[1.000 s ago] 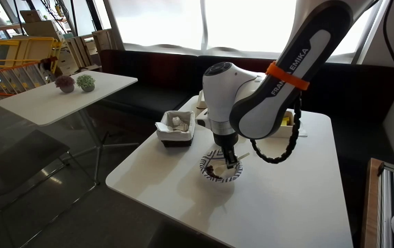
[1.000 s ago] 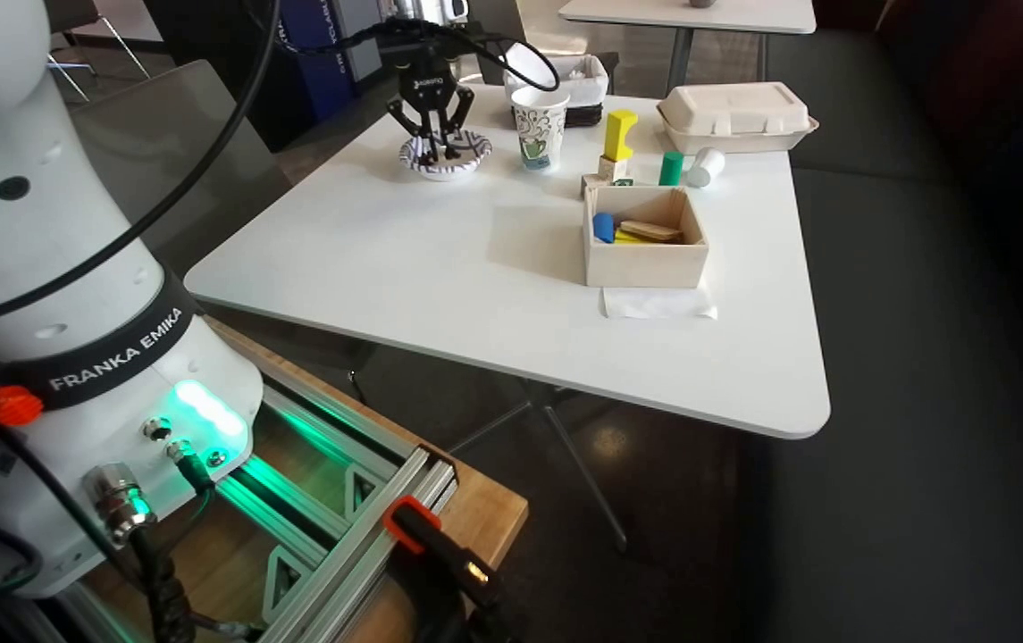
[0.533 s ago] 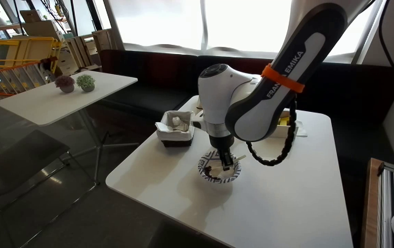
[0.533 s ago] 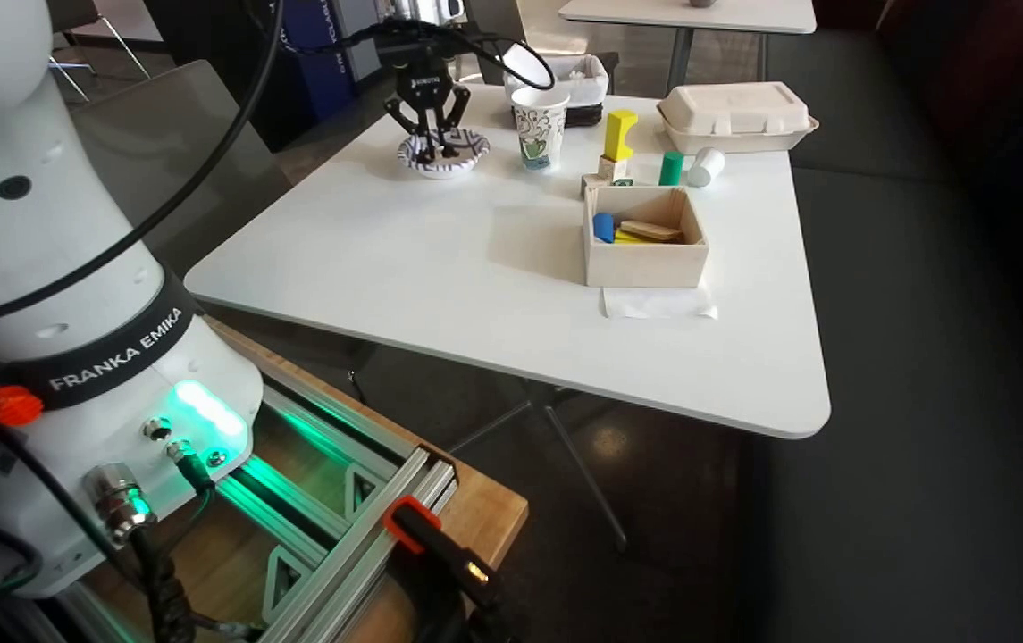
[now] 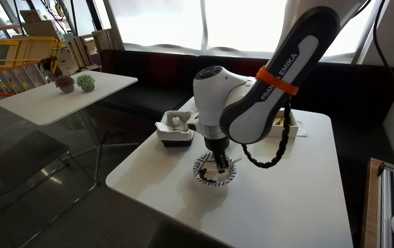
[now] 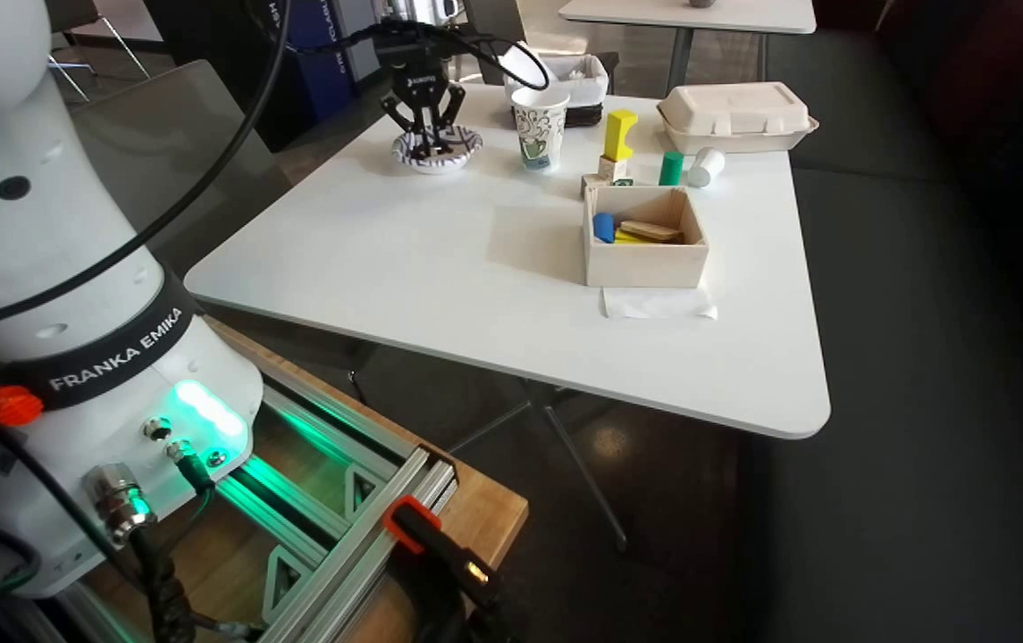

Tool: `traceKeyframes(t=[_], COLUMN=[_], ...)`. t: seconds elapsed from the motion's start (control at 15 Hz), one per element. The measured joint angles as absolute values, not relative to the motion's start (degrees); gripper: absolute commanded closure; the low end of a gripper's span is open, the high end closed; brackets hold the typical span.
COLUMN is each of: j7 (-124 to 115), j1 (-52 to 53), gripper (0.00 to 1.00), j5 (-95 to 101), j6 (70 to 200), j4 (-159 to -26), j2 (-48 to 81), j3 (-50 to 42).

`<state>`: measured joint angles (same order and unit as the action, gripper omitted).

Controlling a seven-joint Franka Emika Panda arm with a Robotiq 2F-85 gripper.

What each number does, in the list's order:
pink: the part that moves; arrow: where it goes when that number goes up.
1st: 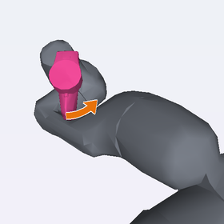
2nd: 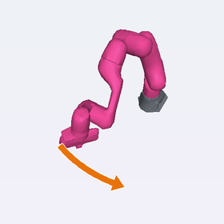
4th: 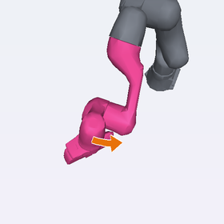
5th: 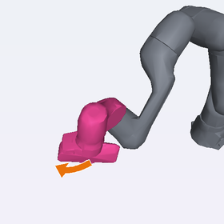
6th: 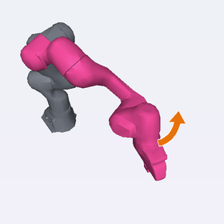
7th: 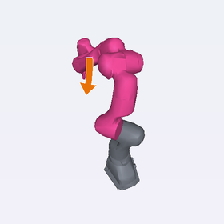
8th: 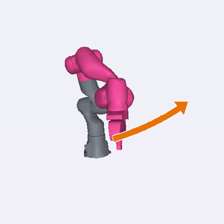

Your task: Pick up the spoon and scoop some of the contents from the bowl and pour them in the cup

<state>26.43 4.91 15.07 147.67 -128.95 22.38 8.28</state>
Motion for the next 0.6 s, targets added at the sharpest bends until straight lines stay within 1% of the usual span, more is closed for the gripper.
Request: traceKeyframes(t=[0.27,0.6], j7=[28.64,34.93], j1=[3.54,-0.49], gripper=[0.96,0.96], j5=[13.46,7.32], j6=[148.49,154.06], j4=[-128.66,-128.68], j2=[22.89,24.65], j3=[9.68,13.36])
